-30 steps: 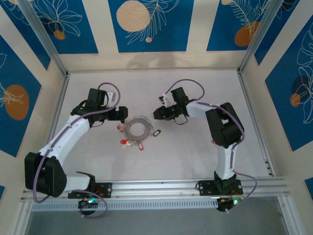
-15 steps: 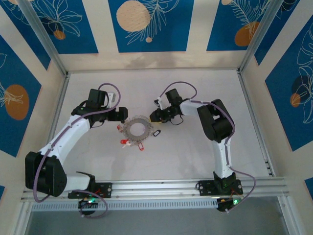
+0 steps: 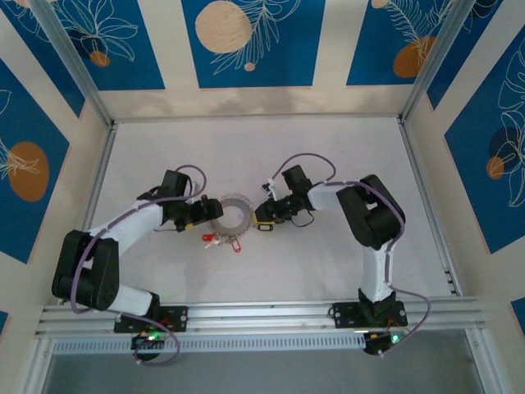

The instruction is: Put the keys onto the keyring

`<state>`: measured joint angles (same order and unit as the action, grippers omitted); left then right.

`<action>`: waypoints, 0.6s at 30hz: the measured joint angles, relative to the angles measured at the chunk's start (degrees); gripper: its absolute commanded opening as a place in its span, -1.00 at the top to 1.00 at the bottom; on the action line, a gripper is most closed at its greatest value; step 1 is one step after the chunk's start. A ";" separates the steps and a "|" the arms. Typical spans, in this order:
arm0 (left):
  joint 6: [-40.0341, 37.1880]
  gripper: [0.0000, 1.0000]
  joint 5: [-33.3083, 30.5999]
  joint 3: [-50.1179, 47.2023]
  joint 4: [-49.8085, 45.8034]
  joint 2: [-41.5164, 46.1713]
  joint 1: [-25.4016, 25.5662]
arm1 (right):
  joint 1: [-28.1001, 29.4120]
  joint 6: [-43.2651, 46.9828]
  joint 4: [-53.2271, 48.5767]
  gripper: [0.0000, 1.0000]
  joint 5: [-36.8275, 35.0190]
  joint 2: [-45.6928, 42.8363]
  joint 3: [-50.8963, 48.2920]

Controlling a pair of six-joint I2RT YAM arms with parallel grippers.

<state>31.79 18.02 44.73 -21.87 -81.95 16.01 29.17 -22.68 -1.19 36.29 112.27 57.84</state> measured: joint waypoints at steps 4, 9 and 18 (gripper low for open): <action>2.32 -0.98 -0.35 -1.18 3.04 -0.44 0.79 | 0.57 -1.33 1.79 0.28 -0.85 -4.28 -5.57; 2.82 -0.98 -0.79 -1.18 4.70 -0.85 1.27 | 3.10 -1.81 1.79 0.41 -5.64 -10.54 -7.96; -3.41 -0.99 -7.45 3.74 -4.37 5.35 1.25 | 13.97 -13.84 5.95 0.51 -16.11 -12.72 -8.24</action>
<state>28.38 10.57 48.47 -26.24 -76.60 17.26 43.13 -36.51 4.75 20.18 99.55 49.60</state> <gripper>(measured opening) 0.993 0.251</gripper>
